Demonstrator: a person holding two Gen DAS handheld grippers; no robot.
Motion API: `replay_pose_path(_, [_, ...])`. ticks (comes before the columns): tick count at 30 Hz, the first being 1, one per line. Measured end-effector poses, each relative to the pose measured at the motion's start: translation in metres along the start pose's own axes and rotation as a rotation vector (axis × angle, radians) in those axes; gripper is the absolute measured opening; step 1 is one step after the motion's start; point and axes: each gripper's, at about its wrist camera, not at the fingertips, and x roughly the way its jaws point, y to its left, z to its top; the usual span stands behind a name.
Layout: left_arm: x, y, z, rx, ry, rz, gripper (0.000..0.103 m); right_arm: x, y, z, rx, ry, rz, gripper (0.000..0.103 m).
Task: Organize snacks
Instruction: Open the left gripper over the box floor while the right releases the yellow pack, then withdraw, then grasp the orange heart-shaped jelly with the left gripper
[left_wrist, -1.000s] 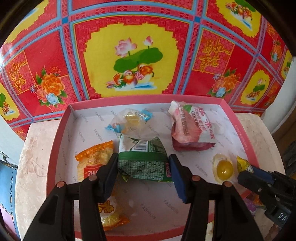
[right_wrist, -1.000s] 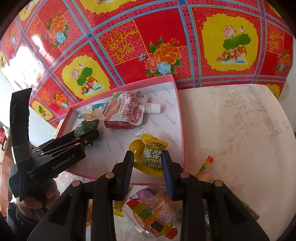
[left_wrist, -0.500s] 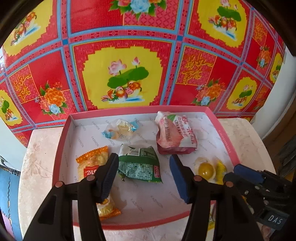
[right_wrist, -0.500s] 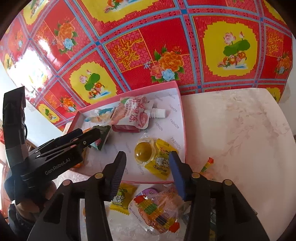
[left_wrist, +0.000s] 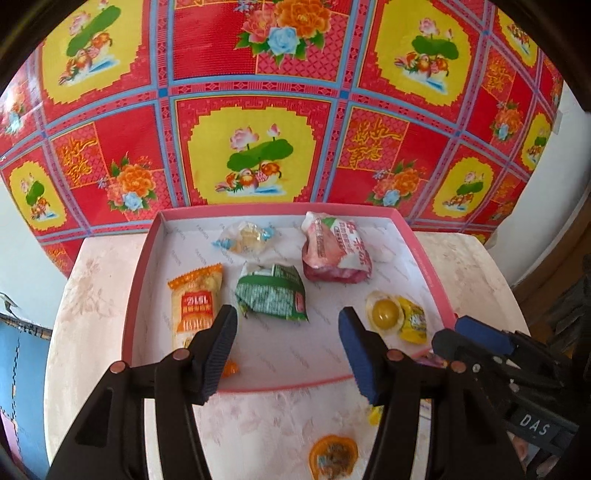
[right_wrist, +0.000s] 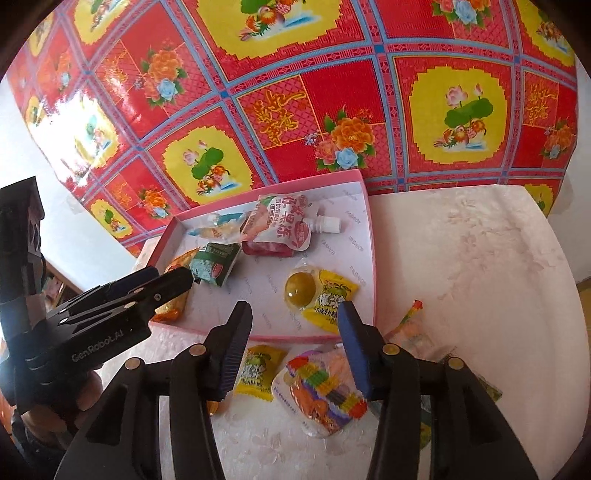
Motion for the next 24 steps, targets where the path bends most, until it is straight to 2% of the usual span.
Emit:
replay_pose_path(12, [-0.022,-0.008,-0.026,-0.002,0.017,-0.002,0.060,-0.027,0.010,-0.019,-0.053,-0.011,0.010,0.050])
replay_pose_path(24, [-0.038,-0.013,-0.045,-0.002,0.038,-0.002,0.060,-0.043,0.002,-0.037,-0.016,-0.002,-0.004,0.050])
